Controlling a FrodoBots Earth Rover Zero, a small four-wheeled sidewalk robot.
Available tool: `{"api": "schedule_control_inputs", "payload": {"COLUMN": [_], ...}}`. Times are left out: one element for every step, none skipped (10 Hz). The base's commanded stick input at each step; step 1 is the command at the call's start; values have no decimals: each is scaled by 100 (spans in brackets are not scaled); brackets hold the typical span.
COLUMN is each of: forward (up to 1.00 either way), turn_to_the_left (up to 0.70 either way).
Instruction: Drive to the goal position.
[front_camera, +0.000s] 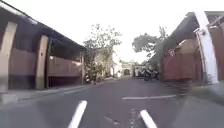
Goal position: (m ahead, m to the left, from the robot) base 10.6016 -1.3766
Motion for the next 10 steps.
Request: {"api": "schedule_control_inputs", "payload": {"forward": [85, 85, 85, 85, 85, 85, 85, 85, 85, 85], "turn_to_the_left": [0, 0, 0, 0, 0, -15, -34, -34, -34, -34]}}
